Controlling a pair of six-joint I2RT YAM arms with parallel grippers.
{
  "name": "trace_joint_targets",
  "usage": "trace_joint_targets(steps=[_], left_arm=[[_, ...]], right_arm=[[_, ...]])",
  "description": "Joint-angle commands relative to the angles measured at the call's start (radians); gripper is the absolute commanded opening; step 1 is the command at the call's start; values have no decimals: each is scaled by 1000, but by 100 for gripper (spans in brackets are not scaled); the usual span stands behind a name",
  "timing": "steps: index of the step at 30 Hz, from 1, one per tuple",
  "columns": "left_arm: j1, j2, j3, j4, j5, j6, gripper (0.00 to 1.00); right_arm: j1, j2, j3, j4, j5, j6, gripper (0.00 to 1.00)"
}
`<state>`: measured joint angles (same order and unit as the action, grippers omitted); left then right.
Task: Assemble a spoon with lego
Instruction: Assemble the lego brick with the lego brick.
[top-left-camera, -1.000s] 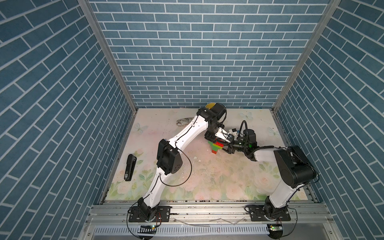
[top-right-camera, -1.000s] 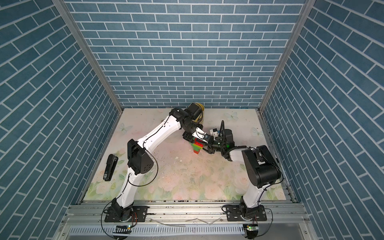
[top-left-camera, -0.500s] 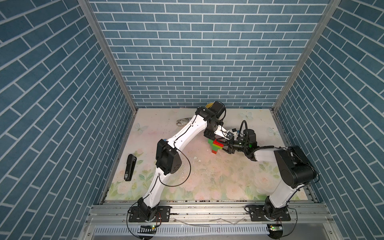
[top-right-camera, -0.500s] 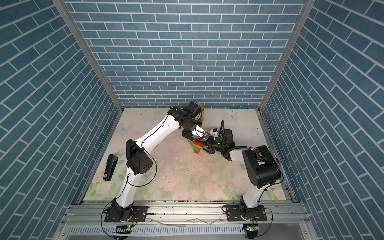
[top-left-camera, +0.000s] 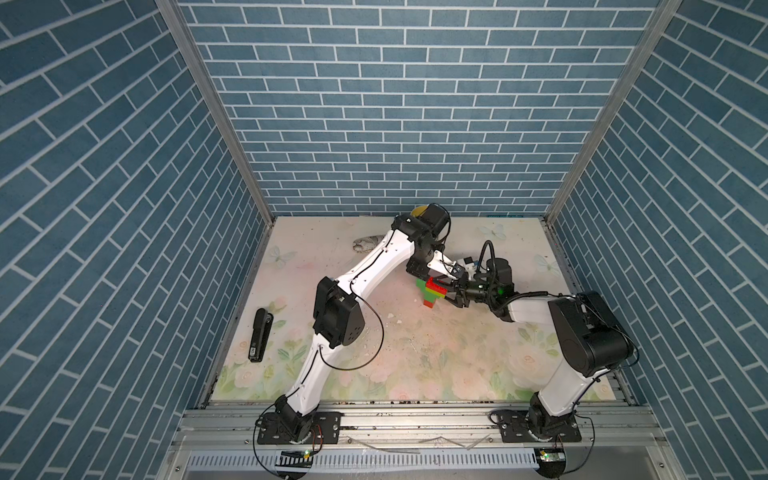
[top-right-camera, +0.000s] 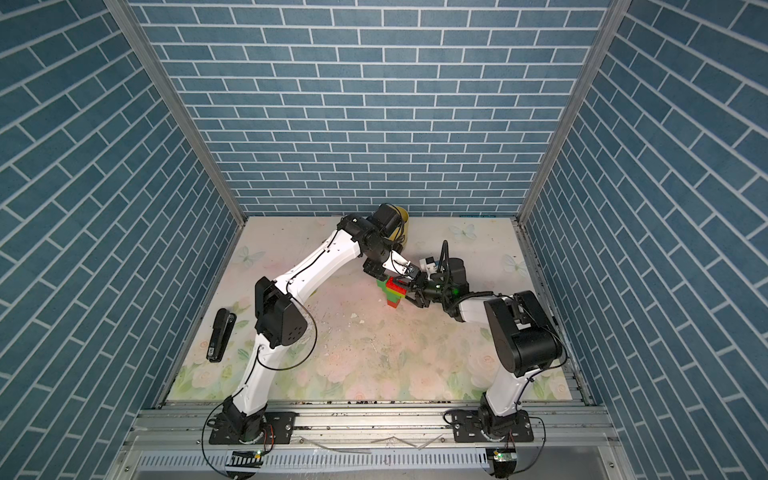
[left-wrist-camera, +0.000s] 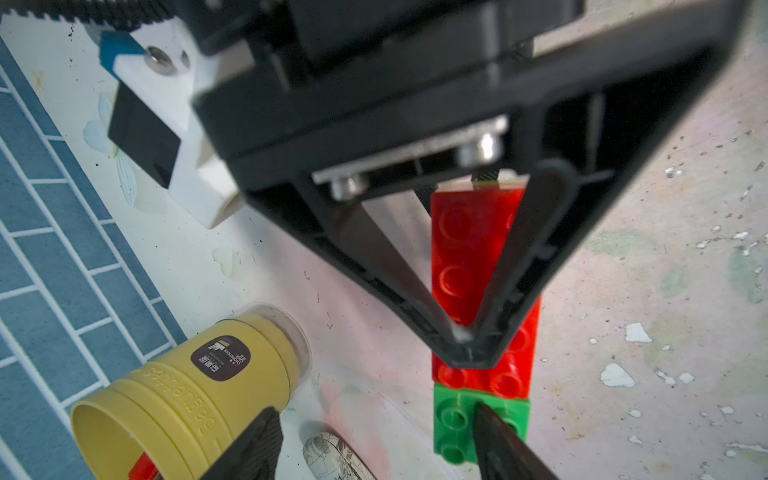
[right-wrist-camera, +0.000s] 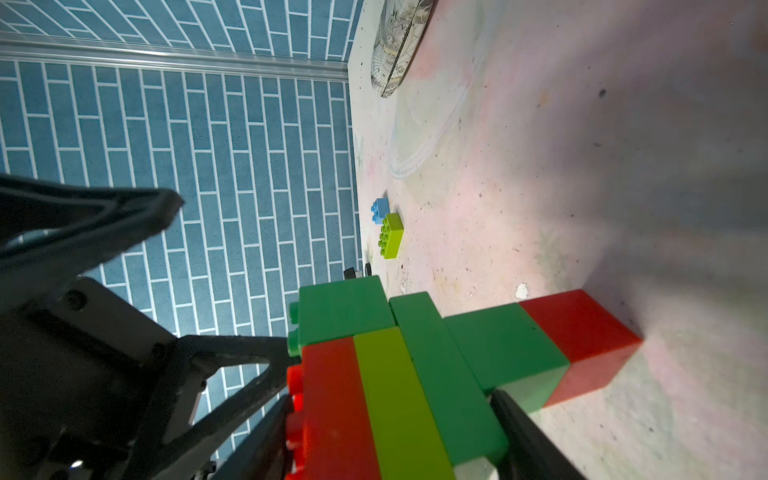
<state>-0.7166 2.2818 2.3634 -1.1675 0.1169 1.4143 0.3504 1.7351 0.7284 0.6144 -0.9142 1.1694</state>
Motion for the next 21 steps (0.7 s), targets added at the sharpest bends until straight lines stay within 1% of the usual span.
trace_joint_targets(steps=[1,8,12,17,21], left_arm=[[6,48,-6,-27,22,-1,75],[3,54,-31,-39,85,0,75],[-7,46,-77,-38,102,-10,74],[-14,27,-118,-1,93,-21,74],[-14,18,-100,8,69,-23,74]], right_arm=[[1,40,-36,-182,52,-59,71],[-6,41,-33,-182,48,-57,71],[-16,44,-29,-182,46,-53,70],[-18,49,-16,-189,40,-54,70],[-17,37,-11,-199,34,-57,72]])
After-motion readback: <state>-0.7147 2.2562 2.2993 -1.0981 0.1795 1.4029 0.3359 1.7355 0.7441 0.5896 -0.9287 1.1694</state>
